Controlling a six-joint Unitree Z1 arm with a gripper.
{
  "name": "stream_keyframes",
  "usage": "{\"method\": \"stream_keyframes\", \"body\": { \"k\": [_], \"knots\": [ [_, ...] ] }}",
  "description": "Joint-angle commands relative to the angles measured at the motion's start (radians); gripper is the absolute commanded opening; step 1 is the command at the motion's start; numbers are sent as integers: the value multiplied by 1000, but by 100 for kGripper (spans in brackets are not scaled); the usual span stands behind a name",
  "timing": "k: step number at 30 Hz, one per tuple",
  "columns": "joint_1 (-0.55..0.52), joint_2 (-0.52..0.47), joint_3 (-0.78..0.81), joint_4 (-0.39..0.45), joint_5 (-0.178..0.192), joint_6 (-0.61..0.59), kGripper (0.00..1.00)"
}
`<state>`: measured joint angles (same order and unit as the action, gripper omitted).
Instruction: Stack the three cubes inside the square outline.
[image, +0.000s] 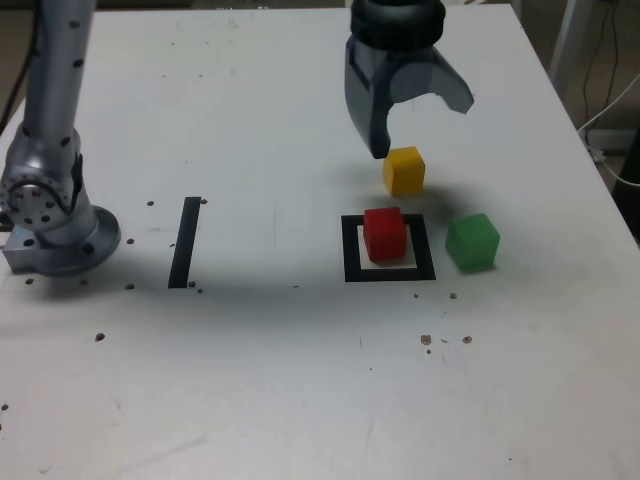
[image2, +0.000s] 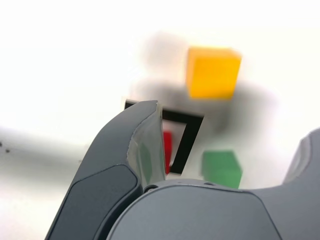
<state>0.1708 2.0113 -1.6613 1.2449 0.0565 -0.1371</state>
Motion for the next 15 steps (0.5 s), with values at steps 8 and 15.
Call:
{"method": "stream_keyframes", "body": {
  "k": [8, 15],
  "knots": [
    [53, 113, -10, 7, 28, 70, 97],
    [55, 141, 0, -17, 16, 90, 97]
  ]
}}
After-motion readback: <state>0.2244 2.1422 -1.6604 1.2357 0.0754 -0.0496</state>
